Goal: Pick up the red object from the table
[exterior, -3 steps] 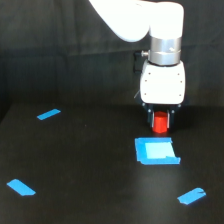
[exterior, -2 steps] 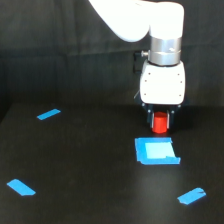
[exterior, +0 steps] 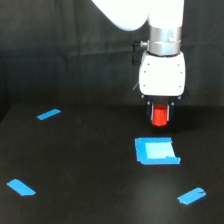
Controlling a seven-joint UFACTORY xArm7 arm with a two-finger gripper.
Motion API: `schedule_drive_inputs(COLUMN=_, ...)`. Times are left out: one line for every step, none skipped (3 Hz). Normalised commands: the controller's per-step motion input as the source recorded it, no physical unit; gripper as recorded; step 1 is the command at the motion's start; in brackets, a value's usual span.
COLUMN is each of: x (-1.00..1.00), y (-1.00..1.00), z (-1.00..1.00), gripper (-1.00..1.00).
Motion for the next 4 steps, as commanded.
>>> schedule_drive_inputs(x=-0.08, y=-0.28, z=0.74, gripper=-1.0)
schedule_drive_inputs(x=-0.07, y=-0.27, z=0.68, gripper=-1.0)
schedule_drive_inputs(x=-0.03, y=-0.22, z=0.46, gripper=-1.0)
schedule_drive_inputs(x=-0.04, y=-0.18, z=0.52, gripper=-0.97)
